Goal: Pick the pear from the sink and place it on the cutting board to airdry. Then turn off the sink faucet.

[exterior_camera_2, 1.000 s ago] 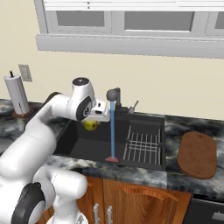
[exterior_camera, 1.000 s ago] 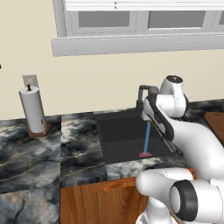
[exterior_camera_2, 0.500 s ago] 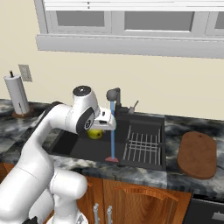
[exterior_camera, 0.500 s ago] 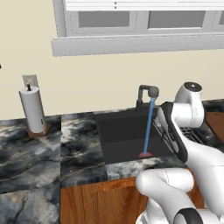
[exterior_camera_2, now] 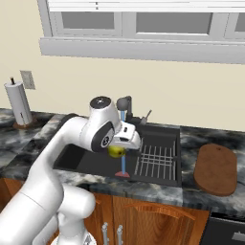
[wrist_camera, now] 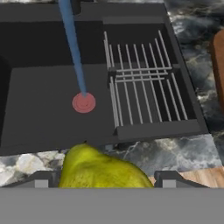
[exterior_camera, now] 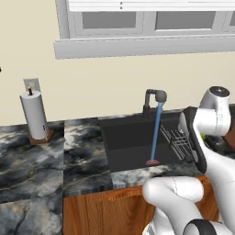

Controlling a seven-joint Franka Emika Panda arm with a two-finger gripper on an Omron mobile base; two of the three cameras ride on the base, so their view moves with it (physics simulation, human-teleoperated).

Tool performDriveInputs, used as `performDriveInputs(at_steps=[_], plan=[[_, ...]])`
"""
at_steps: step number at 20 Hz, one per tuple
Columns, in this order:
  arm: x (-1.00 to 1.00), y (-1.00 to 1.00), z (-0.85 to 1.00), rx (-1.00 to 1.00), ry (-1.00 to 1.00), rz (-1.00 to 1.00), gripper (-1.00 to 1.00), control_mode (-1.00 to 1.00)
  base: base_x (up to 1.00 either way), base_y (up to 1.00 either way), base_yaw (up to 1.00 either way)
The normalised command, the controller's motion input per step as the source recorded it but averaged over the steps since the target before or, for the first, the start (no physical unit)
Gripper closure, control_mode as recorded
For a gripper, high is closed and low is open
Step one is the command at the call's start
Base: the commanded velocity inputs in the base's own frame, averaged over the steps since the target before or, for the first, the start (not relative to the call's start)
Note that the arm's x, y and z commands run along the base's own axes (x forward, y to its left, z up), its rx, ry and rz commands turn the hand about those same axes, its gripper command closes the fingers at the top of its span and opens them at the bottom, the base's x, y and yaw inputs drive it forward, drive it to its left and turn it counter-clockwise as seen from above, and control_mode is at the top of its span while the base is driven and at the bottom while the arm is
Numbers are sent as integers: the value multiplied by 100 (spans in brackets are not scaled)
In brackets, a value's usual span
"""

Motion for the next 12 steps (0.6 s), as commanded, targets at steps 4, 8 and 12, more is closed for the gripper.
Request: performDriveInputs(at_steps=[4,8,12], plan=[[-5,-56,12,0,0,-17,100,-100,0,0,0],[0,-54,2,0,1,-13,100,-100,0,0,0],[0,-46,0,0,0,-9,100,-100,0,0,0]])
